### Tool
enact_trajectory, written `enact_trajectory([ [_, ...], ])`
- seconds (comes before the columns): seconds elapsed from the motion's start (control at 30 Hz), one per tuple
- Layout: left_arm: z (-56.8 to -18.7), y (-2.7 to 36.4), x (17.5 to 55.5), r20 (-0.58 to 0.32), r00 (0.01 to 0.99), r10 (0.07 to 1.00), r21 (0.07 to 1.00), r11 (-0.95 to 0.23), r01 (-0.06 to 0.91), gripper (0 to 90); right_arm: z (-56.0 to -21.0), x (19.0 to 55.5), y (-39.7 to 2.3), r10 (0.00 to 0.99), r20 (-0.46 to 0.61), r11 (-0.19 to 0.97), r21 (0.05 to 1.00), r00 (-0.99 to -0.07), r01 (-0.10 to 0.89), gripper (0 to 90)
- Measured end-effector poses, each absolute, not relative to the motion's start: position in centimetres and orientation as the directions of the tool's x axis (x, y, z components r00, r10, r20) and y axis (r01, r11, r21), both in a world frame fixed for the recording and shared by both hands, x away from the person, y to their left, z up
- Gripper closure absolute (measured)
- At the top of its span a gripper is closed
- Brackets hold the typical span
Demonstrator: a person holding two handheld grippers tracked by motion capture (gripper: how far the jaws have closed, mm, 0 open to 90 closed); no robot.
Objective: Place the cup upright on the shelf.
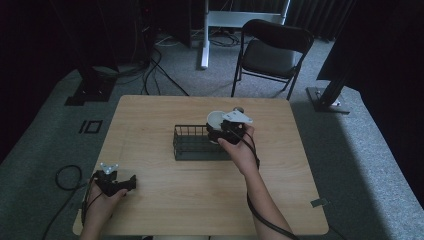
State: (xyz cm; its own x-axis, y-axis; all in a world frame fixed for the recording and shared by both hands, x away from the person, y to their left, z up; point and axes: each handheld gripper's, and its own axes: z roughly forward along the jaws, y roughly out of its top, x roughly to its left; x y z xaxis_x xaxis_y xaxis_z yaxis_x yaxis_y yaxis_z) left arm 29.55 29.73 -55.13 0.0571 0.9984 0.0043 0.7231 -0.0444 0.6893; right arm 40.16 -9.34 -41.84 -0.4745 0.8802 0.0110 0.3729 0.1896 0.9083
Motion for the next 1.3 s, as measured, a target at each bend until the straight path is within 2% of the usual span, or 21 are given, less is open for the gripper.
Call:
enact_trajectory([
  [0.43,-55.1,29.7,29.5,0.004,0.057,0.998,0.689,-0.044,0.724,1.3,-45.6,41.3,-10.3,0.91,0.046,0.154,0.886,-0.412,0.438,19.7],
  [0.87,-55.1,29.7,29.5,0.004,0.057,0.998,0.689,-0.044,0.723,1.3,-45.8,41.2,-10.2,0.906,0.035,0.166,0.889,-0.423,0.428,19.2],
  [0.97,-55.1,29.7,29.5,0.004,0.057,0.998,0.689,-0.044,0.724,1.4,-45.7,41.2,-10.3,0.897,0.064,0.149,0.887,-0.437,0.437,18.5],
  [1.1,-55.1,29.7,29.5,0.004,0.057,0.998,0.689,-0.044,0.723,1.3,-45.8,41.1,-10.1,0.89,0.06,0.16,0.888,-0.453,0.432,12.3],
  [1.3,-55.1,29.7,29.5,0.004,0.057,0.998,0.689,-0.044,0.724,1.3,-45.5,40.8,-10.4,0.89,0.051,0.161,0.894,-0.452,0.418,11.8],
])
